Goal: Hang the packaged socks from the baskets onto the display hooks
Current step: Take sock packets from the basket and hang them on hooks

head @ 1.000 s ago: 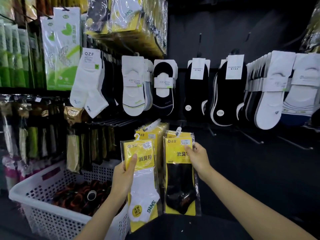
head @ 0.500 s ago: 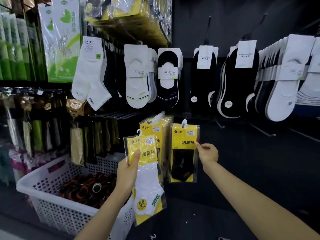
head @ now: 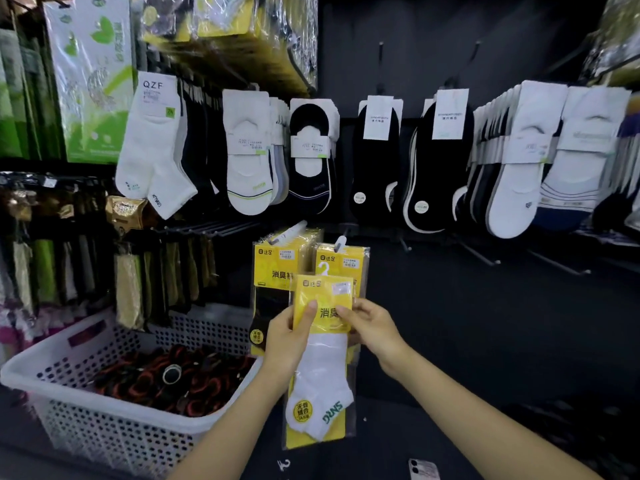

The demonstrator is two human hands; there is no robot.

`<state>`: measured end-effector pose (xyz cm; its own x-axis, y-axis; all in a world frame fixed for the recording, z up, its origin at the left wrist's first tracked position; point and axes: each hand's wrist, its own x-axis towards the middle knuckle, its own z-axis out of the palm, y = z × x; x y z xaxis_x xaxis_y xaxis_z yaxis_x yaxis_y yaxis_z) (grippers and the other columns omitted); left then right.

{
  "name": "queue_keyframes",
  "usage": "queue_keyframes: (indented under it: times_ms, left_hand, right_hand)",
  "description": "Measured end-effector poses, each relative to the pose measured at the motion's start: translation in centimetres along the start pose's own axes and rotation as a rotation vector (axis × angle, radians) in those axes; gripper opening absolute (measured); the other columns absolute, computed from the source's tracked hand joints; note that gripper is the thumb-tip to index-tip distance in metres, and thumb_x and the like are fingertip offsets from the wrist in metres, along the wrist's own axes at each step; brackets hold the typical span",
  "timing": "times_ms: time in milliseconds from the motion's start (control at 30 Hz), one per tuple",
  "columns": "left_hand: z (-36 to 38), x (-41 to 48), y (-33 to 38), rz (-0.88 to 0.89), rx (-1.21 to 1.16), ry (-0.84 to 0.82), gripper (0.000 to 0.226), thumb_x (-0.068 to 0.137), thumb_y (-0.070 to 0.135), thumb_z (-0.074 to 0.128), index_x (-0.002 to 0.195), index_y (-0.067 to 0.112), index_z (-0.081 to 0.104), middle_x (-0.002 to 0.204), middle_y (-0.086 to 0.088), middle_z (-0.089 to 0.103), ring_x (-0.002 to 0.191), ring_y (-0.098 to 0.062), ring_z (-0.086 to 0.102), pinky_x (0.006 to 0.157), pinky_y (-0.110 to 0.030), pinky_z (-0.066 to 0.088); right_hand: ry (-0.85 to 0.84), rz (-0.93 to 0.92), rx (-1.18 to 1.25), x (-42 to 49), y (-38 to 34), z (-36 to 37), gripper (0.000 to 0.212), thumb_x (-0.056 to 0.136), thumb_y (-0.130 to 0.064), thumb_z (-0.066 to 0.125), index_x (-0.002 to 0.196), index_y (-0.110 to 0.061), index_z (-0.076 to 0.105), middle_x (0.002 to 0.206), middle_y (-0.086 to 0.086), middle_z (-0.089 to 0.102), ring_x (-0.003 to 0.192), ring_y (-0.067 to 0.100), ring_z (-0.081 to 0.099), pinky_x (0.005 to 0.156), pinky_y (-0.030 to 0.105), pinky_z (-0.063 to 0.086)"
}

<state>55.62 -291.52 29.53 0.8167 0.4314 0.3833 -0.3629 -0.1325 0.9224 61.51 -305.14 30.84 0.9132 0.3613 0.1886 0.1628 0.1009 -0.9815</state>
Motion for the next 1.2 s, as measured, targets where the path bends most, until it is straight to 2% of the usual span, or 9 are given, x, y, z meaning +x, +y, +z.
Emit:
queue_keyframes:
  times_ms: [133, 300, 500, 633, 800, 900, 1000, 1067, 1200]
  left_hand:
    - [0.4, 0.1, -0.4, -0.074, -0.027, 0.008, 0.015, 0.091, 0.032, 0.059, 0.098, 0.021, 0.065, 0.09, 0.007, 0.072, 0.081, -0.001, 0.068, 0.069, -0.017, 0.054]
    - [0.4, 0.6, -0.6, -0.115, -0.06, -0.002, 0.023, 0.092, 0.031, 0.058, 0.113, 0.023, 0.057, 0.102, 0.004, 0.068, 0.093, -0.009, 0.066, 0.07, -0.017, 0.052]
    - [0.2, 2.0, -1.4, -0.147, -0.087, 0.045, 0.019, 0.092, 0.033, 0.057, 0.109, 0.025, 0.06, 0.103, 0.003, 0.069, 0.096, -0.012, 0.066, 0.073, -0.019, 0.05]
    - [0.4, 3.1, -2.7, -0.188, -0.068, 0.043, 0.029, 0.094, 0.033, 0.055, 0.119, 0.018, 0.058, 0.104, 0.005, 0.066, 0.098, -0.015, 0.063, 0.078, -0.023, 0.048]
    - [1.1, 3.5, -4.5, -0.233, 0.023, 0.026, 0.041, 0.095, 0.032, 0.053, 0.13, 0.012, 0.053, 0.115, 0.003, 0.057, 0.105, -0.012, 0.054, 0.089, -0.025, 0.042]
    - [0.8, 3.0, -6.1, -0.242, 0.06, -0.008, 0.041, 0.095, 0.028, 0.053, 0.131, 0.007, 0.052, 0.124, -0.005, 0.058, 0.109, -0.015, 0.055, 0.089, -0.024, 0.043]
    - [-0.1, 1.4, -8.3, -0.235, 0.138, -0.074, 0.036, 0.094, 0.028, 0.055, 0.126, 0.011, 0.054, 0.118, 0.001, 0.057, 0.113, -0.014, 0.053, 0.088, -0.02, 0.039]
    - [-0.9, -0.8, -10.6, -0.245, 0.202, -0.132, 0.032, 0.093, 0.03, 0.057, 0.122, 0.019, 0.055, 0.12, 0.004, 0.056, 0.112, -0.012, 0.052, 0.089, -0.022, 0.04]
    - [-2.4, -7.6, -16.7, -0.385, 0.349, -0.252, 0.042, 0.091, 0.034, 0.06, 0.129, 0.02, 0.052, 0.124, 0.008, 0.052, 0.113, -0.008, 0.049, 0.082, -0.015, 0.043]
  right_hand:
    - [0.118, -0.06, 0.022, -0.1, -0.1, -1.3, 0.006, 0.09, -0.015, 0.064, 0.09, -0.009, 0.062, 0.087, 0.002, 0.075, 0.073, 0.009, 0.072, 0.058, 0.019, 0.055]
    - [0.231, -0.129, 0.013, 1.2, -1.1, -1.9, 0.008, 0.091, -0.015, 0.063, 0.091, -0.007, 0.062, 0.077, -0.001, 0.074, 0.069, 0.007, 0.071, 0.056, 0.017, 0.053]
    - [0.287, -0.079, -0.066, 4.1, -1.1, -0.7, 0.012, 0.089, -0.017, 0.066, 0.082, -0.008, 0.063, 0.074, 0.003, 0.07, 0.064, 0.01, 0.065, 0.058, 0.02, 0.05]
    - [0.428, 0.034, -0.058, 6.2, 0.1, -0.2, 0.024, 0.083, -0.021, 0.072, 0.095, -0.002, 0.063, 0.093, 0.018, 0.069, 0.084, 0.029, 0.066, 0.08, 0.043, 0.056]
    - [0.537, 0.131, 0.019, 6.9, 1.4, -0.2, 0.021, 0.08, -0.025, 0.076, 0.087, -0.017, 0.059, 0.101, 0.007, 0.066, 0.093, 0.023, 0.062, 0.08, 0.035, 0.053]
    - [0.515, 0.177, -0.017, 5.6, 3.0, -1.2, 0.022, 0.084, -0.02, 0.072, 0.101, -0.013, 0.06, 0.105, 0.007, 0.065, 0.091, 0.019, 0.06, 0.075, 0.03, 0.049]
    - [0.439, 0.206, -0.106, 3.1, 5.2, -2.7, 0.035, 0.086, -0.02, 0.068, 0.119, -0.014, 0.058, 0.098, -0.004, 0.059, 0.091, 0.011, 0.054, 0.077, 0.023, 0.043]
    - [0.352, 0.205, -0.17, 0.4, 7.5, -3.7, 0.036, 0.087, -0.018, 0.068, 0.121, -0.013, 0.057, 0.101, -0.003, 0.062, 0.094, 0.011, 0.056, 0.08, 0.021, 0.044]
    - [0.204, 0.345, -0.274, -6.4, 14.9, -5.8, 0.03, 0.087, -0.016, 0.068, 0.115, -0.012, 0.059, 0.108, 0.006, 0.066, 0.092, 0.013, 0.062, 0.07, 0.012, 0.047]
